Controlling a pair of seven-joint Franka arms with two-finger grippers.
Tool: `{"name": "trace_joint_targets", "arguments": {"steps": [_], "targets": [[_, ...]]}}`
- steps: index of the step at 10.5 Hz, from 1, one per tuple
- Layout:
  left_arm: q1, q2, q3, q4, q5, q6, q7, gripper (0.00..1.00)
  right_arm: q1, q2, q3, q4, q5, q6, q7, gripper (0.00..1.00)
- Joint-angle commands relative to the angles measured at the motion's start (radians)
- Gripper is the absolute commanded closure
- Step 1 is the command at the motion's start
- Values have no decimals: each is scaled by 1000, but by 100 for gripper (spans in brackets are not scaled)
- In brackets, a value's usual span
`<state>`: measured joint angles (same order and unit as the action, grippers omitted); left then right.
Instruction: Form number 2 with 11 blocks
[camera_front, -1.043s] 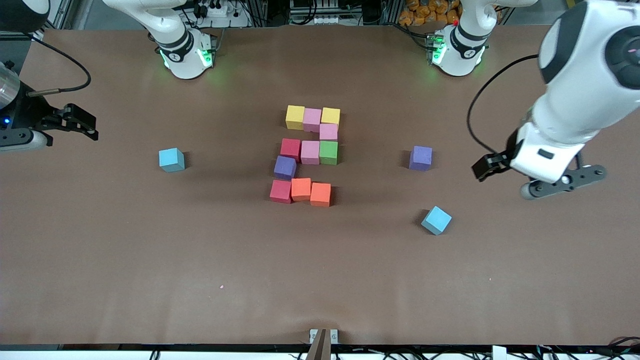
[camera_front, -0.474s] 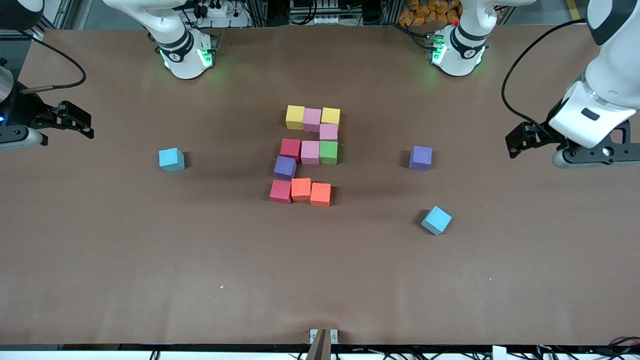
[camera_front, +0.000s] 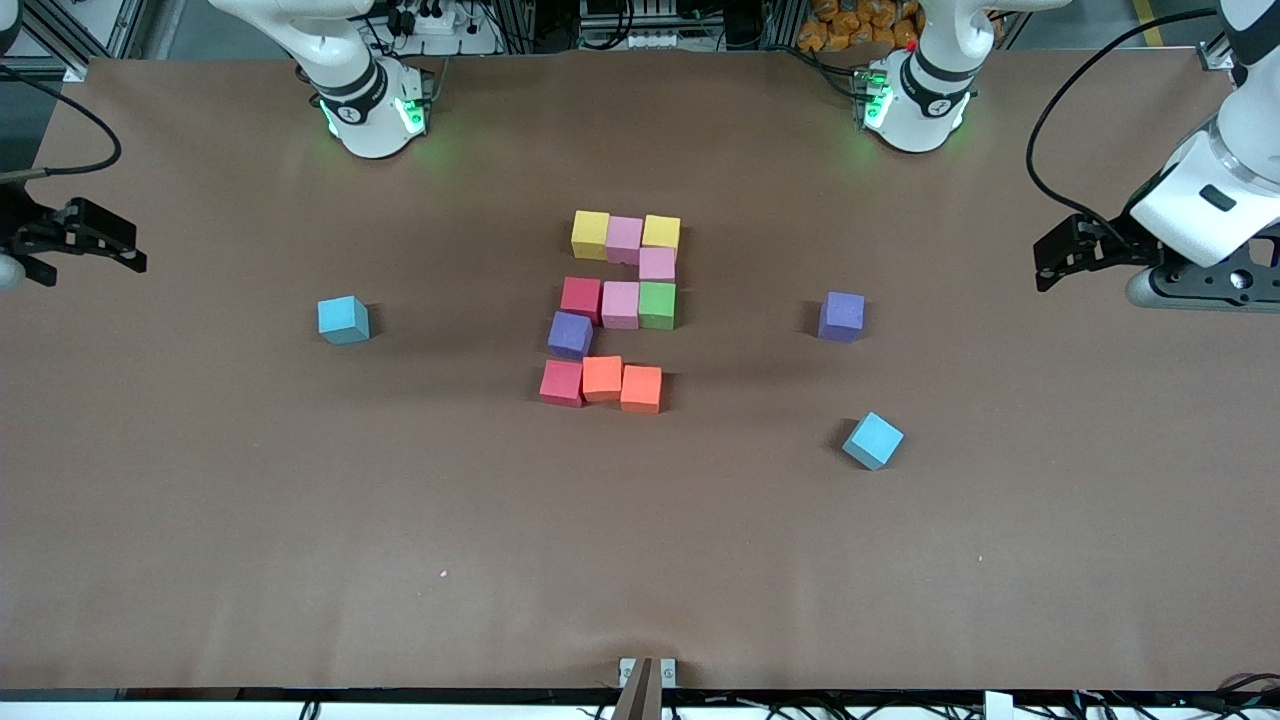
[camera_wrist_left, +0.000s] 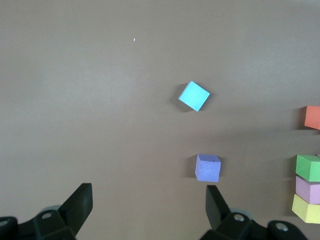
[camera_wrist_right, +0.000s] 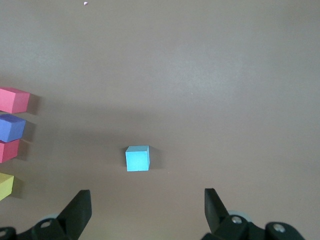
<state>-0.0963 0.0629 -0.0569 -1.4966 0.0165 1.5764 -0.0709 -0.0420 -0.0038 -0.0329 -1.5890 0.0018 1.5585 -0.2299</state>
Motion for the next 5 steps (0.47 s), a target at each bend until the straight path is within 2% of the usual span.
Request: {"name": "trace_joint_targets", "arguments": {"steps": [1, 5], "targets": [[-11, -25, 20, -17, -49, -18, 17, 0, -12, -24, 8, -6, 18, 14, -5, 0], [-17, -25, 16, -21, -50, -19, -55, 0, -10, -28, 10, -9, 11, 18, 21, 0]]}}
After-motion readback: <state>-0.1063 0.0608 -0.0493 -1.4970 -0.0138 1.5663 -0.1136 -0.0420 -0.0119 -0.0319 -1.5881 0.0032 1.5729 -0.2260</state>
